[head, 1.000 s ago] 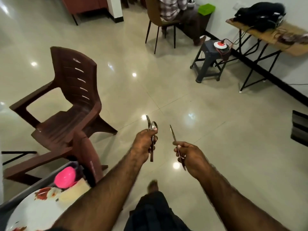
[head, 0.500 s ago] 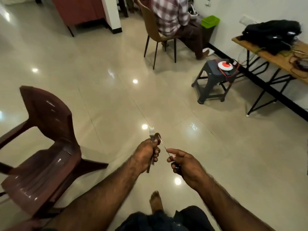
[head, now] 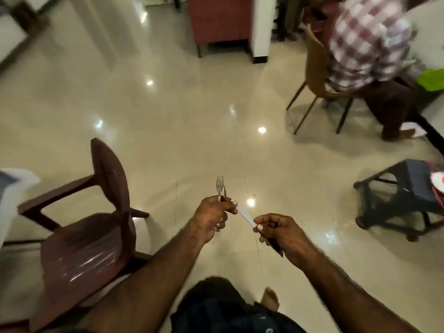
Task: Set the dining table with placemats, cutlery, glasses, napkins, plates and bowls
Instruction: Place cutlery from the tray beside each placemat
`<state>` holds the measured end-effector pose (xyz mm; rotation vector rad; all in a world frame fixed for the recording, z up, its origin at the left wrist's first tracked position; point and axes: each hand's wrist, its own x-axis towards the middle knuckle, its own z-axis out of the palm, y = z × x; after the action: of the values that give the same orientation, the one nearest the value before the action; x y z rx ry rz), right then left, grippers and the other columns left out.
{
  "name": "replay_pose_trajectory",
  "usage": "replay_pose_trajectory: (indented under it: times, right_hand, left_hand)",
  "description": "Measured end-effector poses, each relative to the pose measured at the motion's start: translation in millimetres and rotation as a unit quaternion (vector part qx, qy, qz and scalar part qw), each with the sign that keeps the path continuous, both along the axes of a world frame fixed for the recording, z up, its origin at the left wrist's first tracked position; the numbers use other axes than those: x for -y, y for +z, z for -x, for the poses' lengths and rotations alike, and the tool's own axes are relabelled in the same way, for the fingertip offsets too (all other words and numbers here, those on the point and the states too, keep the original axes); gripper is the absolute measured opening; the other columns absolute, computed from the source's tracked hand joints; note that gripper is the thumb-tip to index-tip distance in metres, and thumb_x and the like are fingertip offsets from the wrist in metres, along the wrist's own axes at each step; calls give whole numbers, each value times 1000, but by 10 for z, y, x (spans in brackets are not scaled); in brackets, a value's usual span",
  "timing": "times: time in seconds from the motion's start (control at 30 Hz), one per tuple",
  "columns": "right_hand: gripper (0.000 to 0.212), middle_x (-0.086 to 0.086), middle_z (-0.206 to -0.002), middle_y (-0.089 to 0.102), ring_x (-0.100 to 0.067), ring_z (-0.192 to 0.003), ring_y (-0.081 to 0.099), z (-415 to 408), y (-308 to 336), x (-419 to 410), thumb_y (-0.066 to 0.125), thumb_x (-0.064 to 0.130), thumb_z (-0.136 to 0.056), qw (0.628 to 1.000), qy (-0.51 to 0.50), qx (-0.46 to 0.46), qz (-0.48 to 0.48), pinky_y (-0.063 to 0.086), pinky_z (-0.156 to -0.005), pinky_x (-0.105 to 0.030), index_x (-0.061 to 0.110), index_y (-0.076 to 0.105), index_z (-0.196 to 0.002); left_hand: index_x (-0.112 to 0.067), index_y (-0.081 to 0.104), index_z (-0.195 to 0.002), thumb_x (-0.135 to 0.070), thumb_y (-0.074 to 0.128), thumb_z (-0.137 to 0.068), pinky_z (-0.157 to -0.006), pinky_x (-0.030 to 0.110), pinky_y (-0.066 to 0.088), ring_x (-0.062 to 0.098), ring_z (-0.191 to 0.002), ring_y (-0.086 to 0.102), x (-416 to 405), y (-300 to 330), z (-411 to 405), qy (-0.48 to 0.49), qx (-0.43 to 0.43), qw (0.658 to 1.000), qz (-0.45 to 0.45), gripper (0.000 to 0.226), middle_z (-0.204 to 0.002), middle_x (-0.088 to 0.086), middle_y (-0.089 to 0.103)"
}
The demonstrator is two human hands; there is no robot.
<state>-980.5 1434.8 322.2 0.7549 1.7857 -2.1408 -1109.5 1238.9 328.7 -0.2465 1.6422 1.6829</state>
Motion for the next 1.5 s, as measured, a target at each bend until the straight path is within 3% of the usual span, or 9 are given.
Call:
replay_pose_trajectory:
  times: [0.17,0.3,0.53,0.73,0.87,0.97,1.13,1.4,1.5]
  right_hand:
    - [16,-16,-88,72,-19,-63,53,1394,161,-304,71,-2,-93,991,135,0,-18,45,-61,-31,3,74,-108]
    - [22,-17,-90,71,-19,-64,51,2648,107,-336,72,-3,-92,987,158,-5,-32,47,-66,-32,4,72,-113]
    - [19,-23,-98,73,-24,-75,59,4754,217,155,66,0,-96,991,131,6,-13,51,-70,-34,-1,71,-115]
    - [21,-16,-81,66,-19,-65,53,6416,355,717,67,18,-100,995,85,24,49,50,-64,-29,1,74,-109]
    - [17,-18,-91,71,-20,-71,63,7575,261,1190,67,5,-96,985,152,29,81,56,-68,-29,-4,72,-110]
    - [19,-22,-94,73,-22,-71,65,8481,130,1603,64,-6,-94,973,215,15,83,58,-67,-28,-1,70,-110]
    - [19,-25,-101,75,-24,-73,67,9797,80,2396,67,-3,-94,934,353,-3,58,57,-68,-29,1,66,-113]
    - [16,-19,-96,76,-21,-76,62,11343,231,4235,70,5,-96,862,506,-28,-15,54,-72,-33,2,73,-111]
    - [17,-17,-102,77,-19,-78,63,11725,114,5046,64,4,-100,850,525,-27,-28,53,-73,-33,4,73,-114]
  left_hand:
    - [-4,70,-92,-7,73,-90,-41,17,22,12,-46,36,201,-88,893,158,15,987,-3,4,-83,17,71]
    - [-4,67,-95,-7,71,-91,-40,17,21,13,-45,35,455,-270,1920,247,-2,969,-28,6,-88,21,73]
    - [-8,66,-95,-8,70,-97,-45,22,22,14,-49,36,955,-102,3771,276,-9,960,-47,4,-95,21,76]
    - [-7,61,-103,-9,65,-101,-44,21,21,12,-44,35,1535,192,5082,300,-73,949,-69,5,-96,21,75]
    - [-9,62,-105,-21,66,-102,-48,27,16,13,-46,35,1968,156,5859,340,-83,935,-63,13,-101,22,75]
    - [-11,64,-99,-17,64,-103,-46,24,17,12,-45,36,2313,60,6355,372,-83,924,-17,8,-103,22,76]
    - [-10,67,-106,-15,65,-102,-43,18,28,12,-46,43,2854,18,7007,468,-71,879,49,7,-107,18,78]
    - [-7,62,-103,-12,60,-104,-41,20,28,13,-51,43,4008,-104,7715,633,-62,772,7,5,-107,19,78]
    - [-11,63,-105,-15,61,-104,-47,23,24,12,-54,41,4709,-239,8024,659,-42,751,-11,5,-110,16,78]
